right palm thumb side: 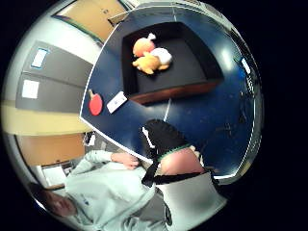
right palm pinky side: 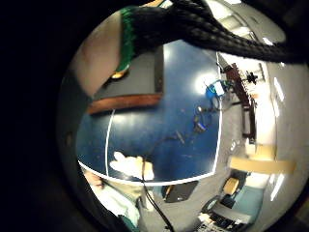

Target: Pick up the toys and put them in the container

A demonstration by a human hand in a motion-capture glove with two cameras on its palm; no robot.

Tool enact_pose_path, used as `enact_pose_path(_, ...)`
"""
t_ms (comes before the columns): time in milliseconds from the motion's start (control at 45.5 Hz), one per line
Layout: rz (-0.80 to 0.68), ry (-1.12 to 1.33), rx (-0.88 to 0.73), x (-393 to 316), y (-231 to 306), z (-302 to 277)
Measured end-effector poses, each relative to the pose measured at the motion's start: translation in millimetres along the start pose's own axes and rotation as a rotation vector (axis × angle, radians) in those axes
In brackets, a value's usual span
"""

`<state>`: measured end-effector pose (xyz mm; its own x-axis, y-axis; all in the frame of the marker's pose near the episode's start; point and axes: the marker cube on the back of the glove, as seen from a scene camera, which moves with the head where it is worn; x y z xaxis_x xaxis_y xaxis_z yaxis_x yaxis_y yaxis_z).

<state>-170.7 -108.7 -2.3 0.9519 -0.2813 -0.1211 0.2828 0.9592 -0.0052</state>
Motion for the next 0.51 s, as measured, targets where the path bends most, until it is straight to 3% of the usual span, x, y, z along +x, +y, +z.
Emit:
enact_pose_path(44,0.1,0.056,-0.016,6.2,15.1,1.7)
enact_pose_path(176,0.17,0.085,-0.05,45.4,66.8,13.6)
enact_pose_path(330,0.164,0.027,-0.123,64.9,107.0,61.2)
enact_pose_path(506,0.112,-0.045,-0.193,49.5,132.2,159.0)
